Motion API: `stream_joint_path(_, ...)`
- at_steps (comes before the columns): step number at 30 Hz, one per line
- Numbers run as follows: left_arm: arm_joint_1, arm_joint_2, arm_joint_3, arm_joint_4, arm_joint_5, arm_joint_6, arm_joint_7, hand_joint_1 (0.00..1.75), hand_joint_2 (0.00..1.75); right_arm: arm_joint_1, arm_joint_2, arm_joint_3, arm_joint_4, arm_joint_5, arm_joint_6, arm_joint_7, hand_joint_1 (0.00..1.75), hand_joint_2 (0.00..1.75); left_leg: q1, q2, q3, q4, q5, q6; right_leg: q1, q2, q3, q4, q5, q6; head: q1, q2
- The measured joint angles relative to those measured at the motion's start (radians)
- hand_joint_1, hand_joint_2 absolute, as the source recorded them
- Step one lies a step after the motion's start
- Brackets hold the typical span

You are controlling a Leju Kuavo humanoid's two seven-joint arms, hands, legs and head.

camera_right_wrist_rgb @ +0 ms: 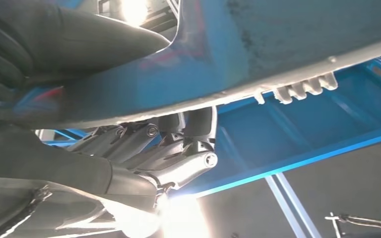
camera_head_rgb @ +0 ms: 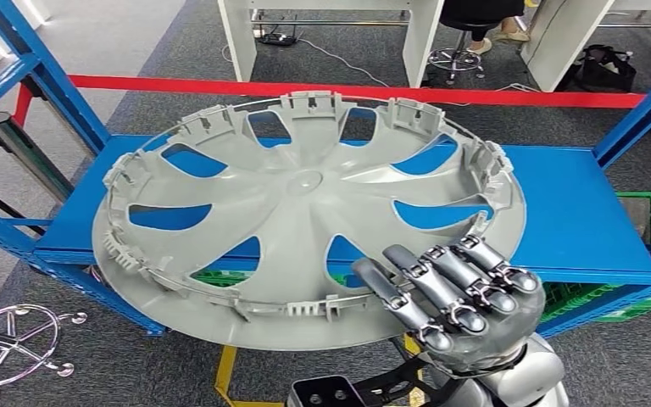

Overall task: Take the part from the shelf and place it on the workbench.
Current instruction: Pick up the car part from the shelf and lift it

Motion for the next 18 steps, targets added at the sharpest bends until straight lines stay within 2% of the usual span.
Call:
stream_joint_path(7,0.000,0.003,0.000,0.002,0.000,0.004,0.011,0.00,1.75,-0.002,0.007,0.008,0.000,0.000,0.001,0.030,1.75,1.75,-0.005,0.000,-0.004,0.009,-0.003,0.007,-0.005,0.000,0.000,-0.003,0.003,0.007,0.000,0.000)
stream_joint_path(10,-0.001,0.004,0.000,0.003,-0.001,0.005,0.017,0.00,1.75,-0.004,0.012,0.011,0.000,0.001,0.003,0.042,1.75,1.75,-0.001,0.002,-0.001,-0.003,0.010,0.021,-0.005,-0.001,-0.004,0.000,-0.002,0.017,0.000,0.000)
stream_joint_path(12,-0.001,0.004,-0.001,0.003,-0.002,0.005,0.019,0.00,1.75,-0.007,0.014,0.011,0.000,0.001,0.004,0.048,1.75,1.75,0.004,0.005,0.000,-0.016,0.022,0.031,-0.004,-0.003,-0.034,0.062,-0.049,0.019,0.002,0.000)
stream_joint_path(14,-0.001,0.003,-0.002,0.003,-0.003,0.005,0.022,0.00,1.75,-0.010,0.014,0.012,0.000,0.001,0.004,0.050,1.75,1.75,0.002,0.007,-0.007,-0.015,0.025,0.035,-0.003,-0.004,-0.094,0.199,-0.117,0.019,0.003,0.000)
stream_joint_path(15,0.000,0.003,-0.002,0.003,-0.003,0.005,0.023,0.00,1.75,-0.011,0.014,0.012,0.000,0.001,0.004,0.051,1.75,1.75,0.001,0.008,-0.010,-0.012,0.026,0.035,-0.004,-0.004,-0.120,0.259,-0.136,0.021,0.003,0.000)
stream_joint_path(16,0.000,0.004,-0.002,0.003,-0.003,0.005,0.024,0.00,1.75,-0.011,0.014,0.013,0.000,0.001,0.004,0.051,1.75,1.75,0.001,0.008,-0.013,-0.010,0.026,0.035,-0.004,-0.005,-0.133,0.291,-0.136,0.022,0.003,0.000)
stream_joint_path(17,0.000,0.004,-0.002,0.003,-0.003,0.005,0.024,0.00,1.75,-0.011,0.014,0.013,0.000,0.001,0.004,0.052,1.75,1.75,0.001,0.008,-0.014,-0.007,0.026,0.035,-0.004,-0.006,-0.127,0.281,-0.116,0.022,0.003,0.000)
stream_joint_path(18,0.000,0.003,-0.002,0.003,-0.003,0.005,0.024,0.00,1.75,-0.011,0.014,0.013,0.000,0.001,0.004,0.052,1.75,1.75,0.001,0.008,-0.015,-0.004,0.026,0.034,-0.005,-0.007,-0.102,0.231,-0.080,0.022,0.003,0.000)
